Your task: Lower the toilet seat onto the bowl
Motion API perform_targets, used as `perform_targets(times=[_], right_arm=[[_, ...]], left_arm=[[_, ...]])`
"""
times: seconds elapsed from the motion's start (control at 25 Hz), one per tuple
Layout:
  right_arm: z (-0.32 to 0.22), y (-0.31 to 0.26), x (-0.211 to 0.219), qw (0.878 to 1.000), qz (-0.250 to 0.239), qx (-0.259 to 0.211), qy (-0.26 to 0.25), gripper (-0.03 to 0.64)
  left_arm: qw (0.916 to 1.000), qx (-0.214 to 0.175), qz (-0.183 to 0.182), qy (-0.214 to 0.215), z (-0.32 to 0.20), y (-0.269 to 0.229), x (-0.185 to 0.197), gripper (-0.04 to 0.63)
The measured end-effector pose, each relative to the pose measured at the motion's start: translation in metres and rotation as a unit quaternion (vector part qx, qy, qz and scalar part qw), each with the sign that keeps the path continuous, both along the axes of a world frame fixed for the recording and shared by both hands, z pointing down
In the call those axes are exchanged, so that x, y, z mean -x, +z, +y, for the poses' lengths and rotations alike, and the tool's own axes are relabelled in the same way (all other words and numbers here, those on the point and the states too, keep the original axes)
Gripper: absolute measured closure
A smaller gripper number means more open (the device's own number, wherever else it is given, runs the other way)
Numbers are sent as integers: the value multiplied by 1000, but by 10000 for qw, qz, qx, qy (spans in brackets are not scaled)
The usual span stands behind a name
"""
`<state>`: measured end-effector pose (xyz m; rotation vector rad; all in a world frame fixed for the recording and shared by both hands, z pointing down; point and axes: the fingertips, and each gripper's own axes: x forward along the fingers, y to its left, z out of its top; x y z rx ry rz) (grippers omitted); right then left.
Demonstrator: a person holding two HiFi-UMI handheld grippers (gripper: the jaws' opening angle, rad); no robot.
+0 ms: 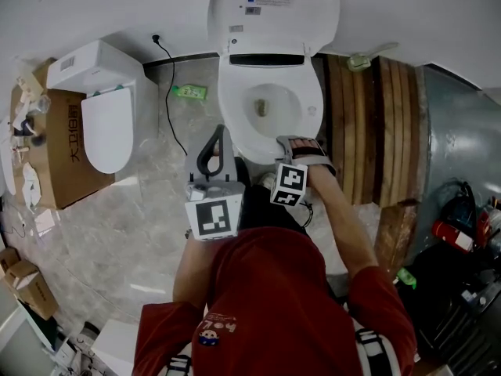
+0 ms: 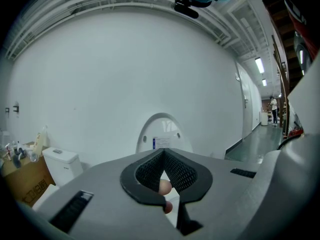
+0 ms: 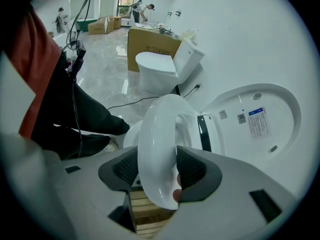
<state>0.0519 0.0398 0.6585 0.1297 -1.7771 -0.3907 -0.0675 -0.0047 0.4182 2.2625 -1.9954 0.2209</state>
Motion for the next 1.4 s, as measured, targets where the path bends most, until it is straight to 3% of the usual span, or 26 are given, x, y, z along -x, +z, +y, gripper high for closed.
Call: perform_targets(times=[0.24,0.88,1.4], right_arm=[[16,28,-4,9991,166,376,-98,397],[50,96,-11,9970,611,384,-285,379],[67,156,-11,9935,888,625,-338,362]], left_arm=[[9998,205,22,-27,1,21,2,583],[9968,772,174,-105,16,88,11,583],[9916,1272,198,122,27,158,12,583]])
